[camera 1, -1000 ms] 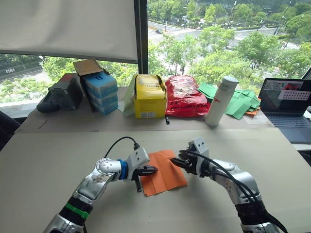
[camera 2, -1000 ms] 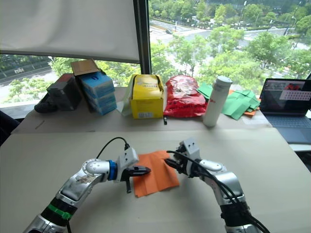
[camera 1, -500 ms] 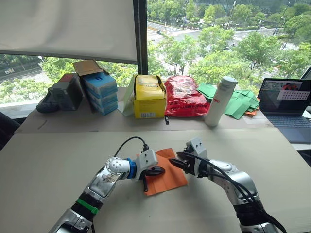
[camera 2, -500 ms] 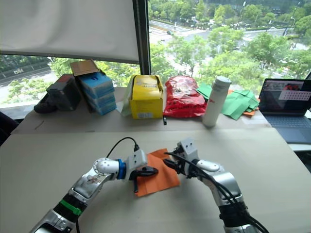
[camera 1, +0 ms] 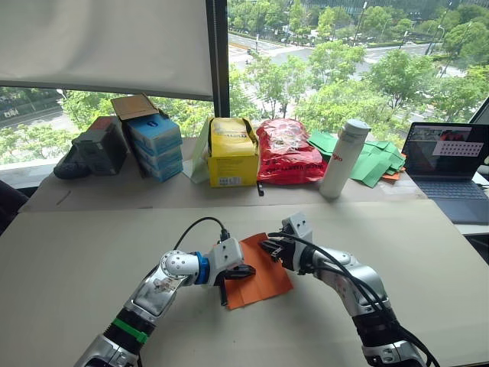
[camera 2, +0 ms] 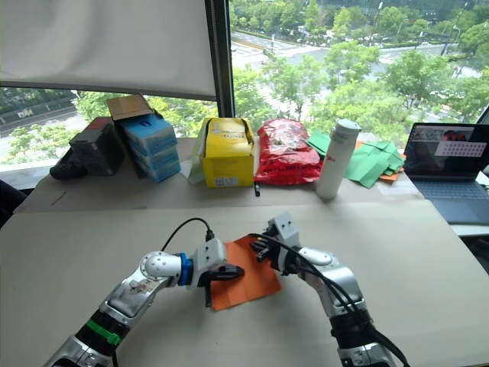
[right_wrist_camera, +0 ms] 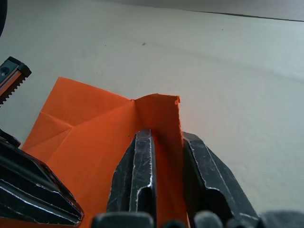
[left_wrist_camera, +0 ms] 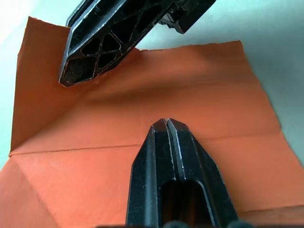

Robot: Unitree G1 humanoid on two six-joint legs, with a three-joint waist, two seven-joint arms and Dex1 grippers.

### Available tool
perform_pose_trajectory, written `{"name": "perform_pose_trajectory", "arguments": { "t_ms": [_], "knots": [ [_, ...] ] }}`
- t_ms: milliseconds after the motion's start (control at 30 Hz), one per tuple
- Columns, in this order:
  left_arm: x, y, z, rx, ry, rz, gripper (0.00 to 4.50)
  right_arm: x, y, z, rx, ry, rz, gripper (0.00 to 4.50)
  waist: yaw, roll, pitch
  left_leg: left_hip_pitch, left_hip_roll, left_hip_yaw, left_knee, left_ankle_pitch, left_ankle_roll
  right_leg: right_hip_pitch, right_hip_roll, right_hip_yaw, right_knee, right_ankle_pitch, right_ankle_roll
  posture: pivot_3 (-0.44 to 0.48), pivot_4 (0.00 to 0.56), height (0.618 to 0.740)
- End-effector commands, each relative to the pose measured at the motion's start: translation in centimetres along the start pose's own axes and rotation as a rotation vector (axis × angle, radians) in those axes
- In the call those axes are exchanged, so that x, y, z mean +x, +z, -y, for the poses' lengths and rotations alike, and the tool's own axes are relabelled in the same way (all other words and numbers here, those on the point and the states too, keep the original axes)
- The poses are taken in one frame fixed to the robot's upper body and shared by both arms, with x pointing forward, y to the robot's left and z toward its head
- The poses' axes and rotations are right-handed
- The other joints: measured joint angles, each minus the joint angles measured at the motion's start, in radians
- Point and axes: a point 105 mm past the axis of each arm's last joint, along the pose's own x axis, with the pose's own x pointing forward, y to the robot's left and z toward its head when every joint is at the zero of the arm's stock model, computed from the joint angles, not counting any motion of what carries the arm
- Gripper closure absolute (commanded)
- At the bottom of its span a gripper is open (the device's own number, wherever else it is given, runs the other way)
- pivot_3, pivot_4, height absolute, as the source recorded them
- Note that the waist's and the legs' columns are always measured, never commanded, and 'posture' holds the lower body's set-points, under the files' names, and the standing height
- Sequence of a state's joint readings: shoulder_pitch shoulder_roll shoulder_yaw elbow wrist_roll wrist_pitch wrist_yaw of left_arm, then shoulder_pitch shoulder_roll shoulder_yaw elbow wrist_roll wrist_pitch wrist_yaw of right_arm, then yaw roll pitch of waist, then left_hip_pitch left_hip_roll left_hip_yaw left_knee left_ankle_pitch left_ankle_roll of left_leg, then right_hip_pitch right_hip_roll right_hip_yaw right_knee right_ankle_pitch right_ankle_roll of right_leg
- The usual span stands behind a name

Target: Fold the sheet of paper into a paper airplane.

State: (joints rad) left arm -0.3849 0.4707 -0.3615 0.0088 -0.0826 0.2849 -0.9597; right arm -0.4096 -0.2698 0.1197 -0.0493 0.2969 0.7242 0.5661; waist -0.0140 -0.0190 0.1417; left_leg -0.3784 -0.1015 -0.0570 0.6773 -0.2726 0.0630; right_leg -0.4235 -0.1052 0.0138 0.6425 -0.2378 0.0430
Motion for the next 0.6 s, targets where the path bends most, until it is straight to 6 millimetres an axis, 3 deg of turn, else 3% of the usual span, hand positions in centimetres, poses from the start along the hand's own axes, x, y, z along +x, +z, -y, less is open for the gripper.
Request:
{"name": "perform_pose_trajectory", "arguments": {
  "t_ms": [33,200,467,600],
  "knots": [
    [-0.5,-2.5,0.8,-0.062,-0.018,-0.091,4.5,-0.5,1.3,-0.7,-0.042,0.026,0.077,4.46,0.0,0.0,0.0,0.0,0.0,0.0,0.0,0.0,0.0,0.0,0.0,0.0,0.0,0.0,0.0,0.0,0.15,0.74],
    [-1.3,-2.1,0.4,-0.08,0.007,-0.077,4.5,-0.8,1.6,-2.4,-0.116,0.07,0.142,4.46,-0.003,0.0,0.0,0.0,0.0,0.0,0.0,0.0,0.0,0.0,0.0,0.0,0.0,0.0,0.0,0.0,0.15,0.74],
    [-3.9,-1.7,-0.9,-0.192,0.084,-0.033,4.5,-1.2,0.9,-4.9,-0.639,0.033,0.183,4.46,-0.004,0.0,0.0,0.0,0.0,0.0,0.0,0.003,-0.006,-0.002,0.003,0.0,0.001,0.0,0.0,0.0,0.15,0.74],
    [-4.9,-2.2,-1.4,-0.214,0.109,-0.048,4.5,-0.8,0.4,-5.8,-0.774,0.03,0.161,4.46,-0.003,0.0,0.0,0.0,0.0,0.0,0.0,0.004,-0.006,-0.001,0.004,0.0,0.001,0.0,0.0,0.0,0.15,0.74]
  ]
}}
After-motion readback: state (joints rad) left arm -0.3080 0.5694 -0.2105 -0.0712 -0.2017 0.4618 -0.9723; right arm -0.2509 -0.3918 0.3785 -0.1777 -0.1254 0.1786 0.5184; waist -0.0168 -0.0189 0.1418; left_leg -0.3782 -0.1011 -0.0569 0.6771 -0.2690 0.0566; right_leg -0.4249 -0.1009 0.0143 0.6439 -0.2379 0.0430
